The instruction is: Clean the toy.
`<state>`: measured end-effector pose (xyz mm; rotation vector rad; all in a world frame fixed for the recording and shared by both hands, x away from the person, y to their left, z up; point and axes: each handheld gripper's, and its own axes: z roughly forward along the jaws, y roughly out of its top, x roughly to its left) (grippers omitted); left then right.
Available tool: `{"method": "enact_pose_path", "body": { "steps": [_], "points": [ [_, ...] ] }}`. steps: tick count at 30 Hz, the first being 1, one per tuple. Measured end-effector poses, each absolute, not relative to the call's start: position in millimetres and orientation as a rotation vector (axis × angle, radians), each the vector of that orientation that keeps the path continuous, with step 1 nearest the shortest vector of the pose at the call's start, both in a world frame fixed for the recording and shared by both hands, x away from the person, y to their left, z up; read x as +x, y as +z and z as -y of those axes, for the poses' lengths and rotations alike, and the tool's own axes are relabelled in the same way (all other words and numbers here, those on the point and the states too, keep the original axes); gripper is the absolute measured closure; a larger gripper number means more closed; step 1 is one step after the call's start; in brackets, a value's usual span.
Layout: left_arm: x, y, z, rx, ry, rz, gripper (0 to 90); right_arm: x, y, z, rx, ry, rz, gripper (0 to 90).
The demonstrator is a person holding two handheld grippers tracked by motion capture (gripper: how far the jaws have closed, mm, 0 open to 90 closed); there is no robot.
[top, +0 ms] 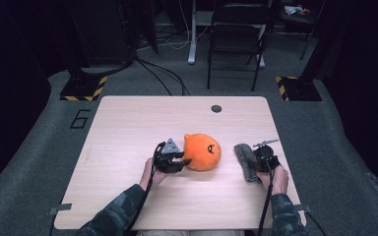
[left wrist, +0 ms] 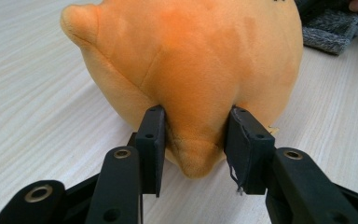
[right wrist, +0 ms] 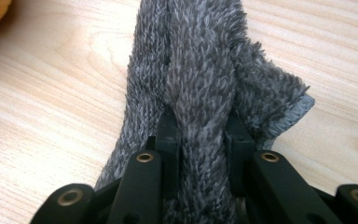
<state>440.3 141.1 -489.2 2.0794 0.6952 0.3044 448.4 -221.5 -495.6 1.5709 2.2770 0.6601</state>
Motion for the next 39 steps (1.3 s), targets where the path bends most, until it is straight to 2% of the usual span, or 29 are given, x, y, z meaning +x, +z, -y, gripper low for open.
{"method": "enact_pose_path", "body": {
  "steps": [8, 25, 39],
  "points": [
    [438, -488, -140, 2.078, 0.325, -0.688, 61.8, 451, -489, 227, 1.605, 0.733, -2.263, 74.2],
    [438, -488, -140, 2.058, 0.321, -0.701, 62.0, 448, -444, 206, 1.458, 0.997, -2.237, 74.4],
    [439, -487, -141, 2.068, 0.329, -0.705, 62.1, 437, -402, 158, 1.283, 1.061, -2.263, 74.4]
  ]
}}
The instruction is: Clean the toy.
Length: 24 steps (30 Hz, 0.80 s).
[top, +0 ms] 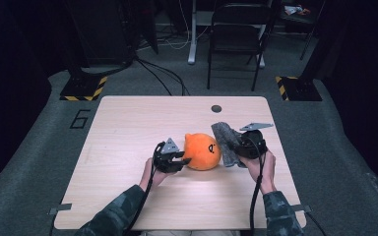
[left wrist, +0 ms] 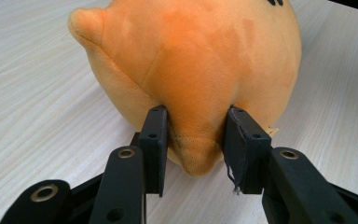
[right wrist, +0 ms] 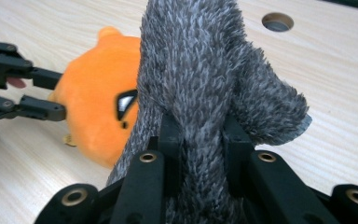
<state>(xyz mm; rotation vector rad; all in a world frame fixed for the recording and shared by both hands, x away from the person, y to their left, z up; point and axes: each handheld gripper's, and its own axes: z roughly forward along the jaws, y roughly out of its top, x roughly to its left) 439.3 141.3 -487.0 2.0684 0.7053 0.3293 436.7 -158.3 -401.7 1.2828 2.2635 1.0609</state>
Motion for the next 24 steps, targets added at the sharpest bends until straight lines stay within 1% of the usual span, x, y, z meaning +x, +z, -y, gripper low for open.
{"method": "enact_pose_path", "body": {
  "steps": [8, 11, 18, 24],
  "points": [
    [438, -485, -138, 2.061, 0.340, -0.702, 62.2, 430, -385, 140, 1.212, 1.052, -2.279, 74.3],
    [437, -485, -138, 2.060, 0.338, -0.702, 62.2, 431, -380, 124, 1.179, 1.059, -2.299, 74.4],
    [438, -485, -137, 2.050, 0.344, -0.700, 62.2, 439, -385, 81, 1.093, 1.019, -2.388, 74.3],
    [436, -483, -136, 2.044, 0.343, -0.679, 60.6, 450, -399, 74, 1.113, 0.957, -2.450, 74.4]
  ]
}}
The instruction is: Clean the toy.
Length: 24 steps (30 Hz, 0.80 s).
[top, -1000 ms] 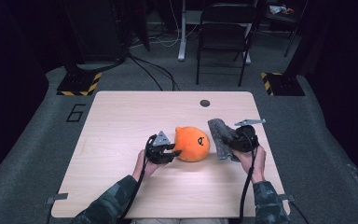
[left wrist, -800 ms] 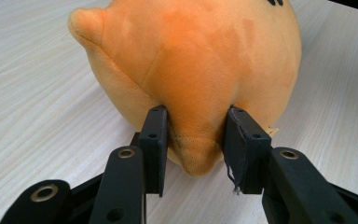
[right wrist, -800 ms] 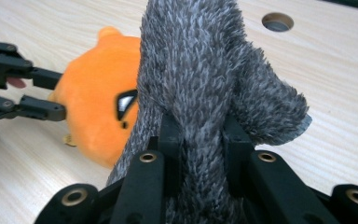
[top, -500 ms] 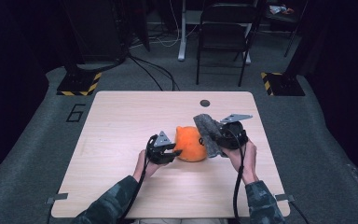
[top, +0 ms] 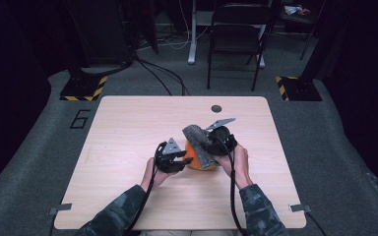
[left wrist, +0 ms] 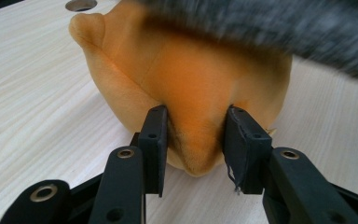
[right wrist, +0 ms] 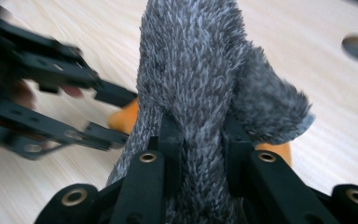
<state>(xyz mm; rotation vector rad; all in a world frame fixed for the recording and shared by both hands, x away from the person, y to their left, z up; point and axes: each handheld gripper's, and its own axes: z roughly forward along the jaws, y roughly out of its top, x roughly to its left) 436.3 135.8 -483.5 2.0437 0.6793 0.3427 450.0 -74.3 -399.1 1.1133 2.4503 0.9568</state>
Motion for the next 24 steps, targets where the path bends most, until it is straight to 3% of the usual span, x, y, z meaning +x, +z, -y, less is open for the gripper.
{"method": "enact_pose_path", "body": {
  "steps": [5, 13, 24],
  "points": [
    [434, -482, -136, 2.070, 0.352, -0.669, 52.9, 457, -418, 76, 1.146, 0.894, -2.459, 74.8],
    [432, -485, -138, 2.061, 0.357, -0.674, 73.0, 458, -419, 78, 1.130, 0.920, -2.454, 74.8],
    [425, -486, -133, 2.065, 0.389, -0.623, 76.8, 453, -411, 65, 1.063, 1.056, -2.352, 74.5]
  ]
}}
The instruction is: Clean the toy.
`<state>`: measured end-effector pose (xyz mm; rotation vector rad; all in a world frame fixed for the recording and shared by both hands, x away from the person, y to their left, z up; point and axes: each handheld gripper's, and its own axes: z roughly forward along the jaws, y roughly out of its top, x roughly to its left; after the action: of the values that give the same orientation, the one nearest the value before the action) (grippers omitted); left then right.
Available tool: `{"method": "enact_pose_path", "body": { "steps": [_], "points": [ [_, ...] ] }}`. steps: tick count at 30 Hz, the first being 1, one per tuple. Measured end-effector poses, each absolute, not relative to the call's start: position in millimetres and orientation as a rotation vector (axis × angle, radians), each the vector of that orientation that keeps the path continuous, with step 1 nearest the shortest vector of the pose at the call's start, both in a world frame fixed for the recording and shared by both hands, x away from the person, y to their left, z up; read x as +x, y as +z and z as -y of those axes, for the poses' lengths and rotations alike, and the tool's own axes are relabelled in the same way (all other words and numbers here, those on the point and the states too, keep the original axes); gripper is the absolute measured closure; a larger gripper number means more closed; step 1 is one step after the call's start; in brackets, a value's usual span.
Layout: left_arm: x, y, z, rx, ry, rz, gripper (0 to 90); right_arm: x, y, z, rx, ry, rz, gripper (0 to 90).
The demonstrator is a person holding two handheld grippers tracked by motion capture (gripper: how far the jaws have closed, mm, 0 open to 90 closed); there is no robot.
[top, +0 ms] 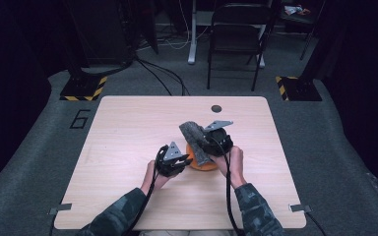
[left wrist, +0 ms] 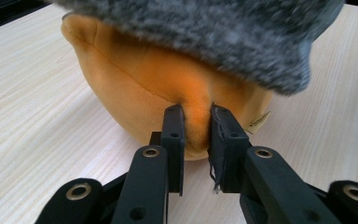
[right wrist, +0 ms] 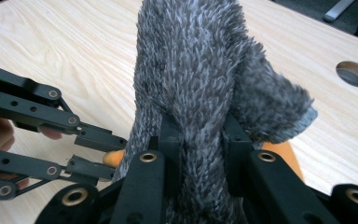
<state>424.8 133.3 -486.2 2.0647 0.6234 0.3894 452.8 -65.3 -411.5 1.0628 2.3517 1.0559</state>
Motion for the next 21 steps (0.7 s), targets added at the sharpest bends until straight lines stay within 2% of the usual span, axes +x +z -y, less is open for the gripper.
{"method": "enact_pose_path", "body": {
  "steps": [15, 21],
  "points": [
    [425, -490, -135, 2.061, 0.382, -0.655, 76.7, 452, -422, 55, 0.983, 1.093, -2.385, 73.9],
    [424, -489, -134, 2.068, 0.392, -0.647, 78.0, 449, -424, 51, 0.938, 0.989, -2.369, 74.3]
  ]
}}
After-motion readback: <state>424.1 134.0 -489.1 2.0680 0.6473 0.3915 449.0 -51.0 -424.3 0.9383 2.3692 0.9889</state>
